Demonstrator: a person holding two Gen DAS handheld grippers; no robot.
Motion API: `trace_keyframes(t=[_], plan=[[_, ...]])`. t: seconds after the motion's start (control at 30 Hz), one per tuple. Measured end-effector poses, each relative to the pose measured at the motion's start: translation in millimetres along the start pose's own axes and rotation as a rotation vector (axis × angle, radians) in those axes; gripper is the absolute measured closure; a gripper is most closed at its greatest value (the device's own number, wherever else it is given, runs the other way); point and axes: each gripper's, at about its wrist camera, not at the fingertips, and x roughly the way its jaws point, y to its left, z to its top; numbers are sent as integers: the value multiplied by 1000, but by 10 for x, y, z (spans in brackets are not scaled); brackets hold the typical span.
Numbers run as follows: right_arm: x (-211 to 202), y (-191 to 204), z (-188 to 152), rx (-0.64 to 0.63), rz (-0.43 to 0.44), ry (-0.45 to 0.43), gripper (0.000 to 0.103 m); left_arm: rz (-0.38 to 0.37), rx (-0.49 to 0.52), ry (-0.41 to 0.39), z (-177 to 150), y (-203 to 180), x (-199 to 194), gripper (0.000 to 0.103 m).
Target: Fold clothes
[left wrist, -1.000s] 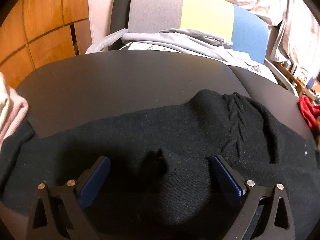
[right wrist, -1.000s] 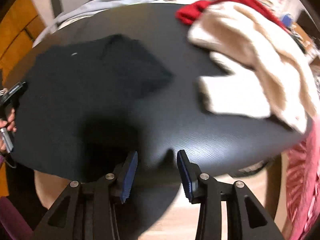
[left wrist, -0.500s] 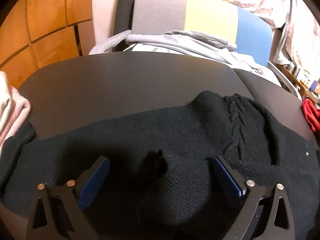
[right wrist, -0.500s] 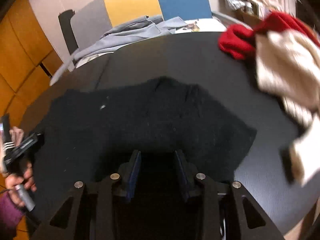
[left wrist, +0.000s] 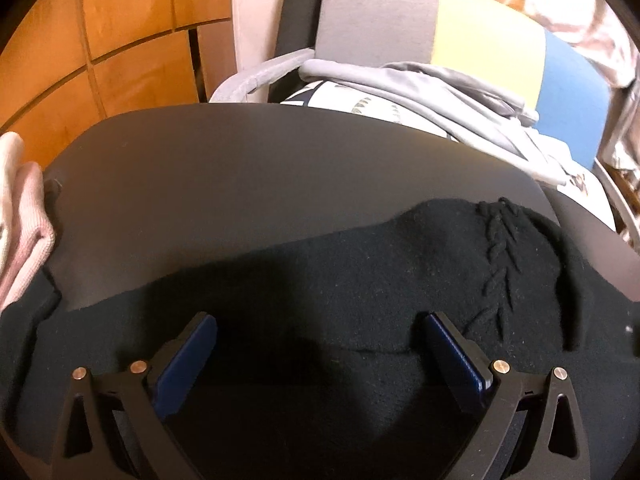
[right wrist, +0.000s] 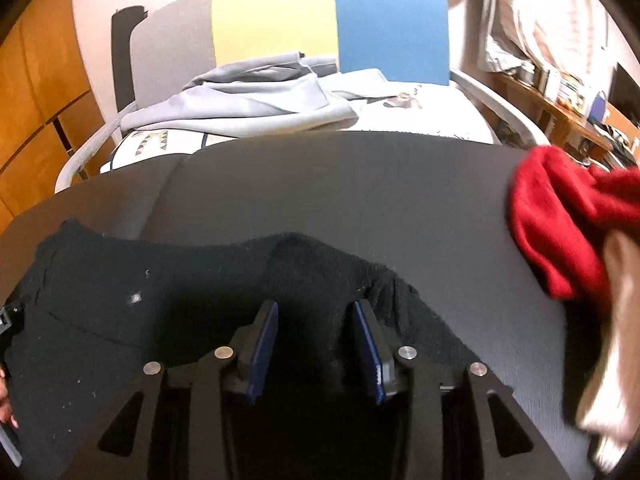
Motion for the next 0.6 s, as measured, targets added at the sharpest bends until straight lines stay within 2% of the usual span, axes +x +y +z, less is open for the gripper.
trace_keyframes(t=[0.07, 0.17, 0.27, 0.33, 0.43, 0.5, 0.6], plan=[[-140, -60, -19, 26, 9, 22, 64, -12, 2, 7, 12, 7, 1, 0], [-544, -8, -213, 109, 132, -25, 64, -77, 23, 31, 3, 121, -101, 0], [-756, 144, -435, 107, 182, -17, 64, -100, 15, 33, -59, 342, -297, 0], [-845, 316, -577, 66, 203, -9, 64, -86, -24, 10, -128, 633, -467, 0], [-812, 621, -732, -5, 167, 17, 64, 11, -69, -42, -252, 1105, -716, 0], [-714, 775, -822, -48, 107, 36, 62, 116, -78, -69, -315, 1404, -834, 0], [-713, 846, -931, -54, 69, -28, 59, 273, -91, -110, -410, 1851, -1012, 0]])
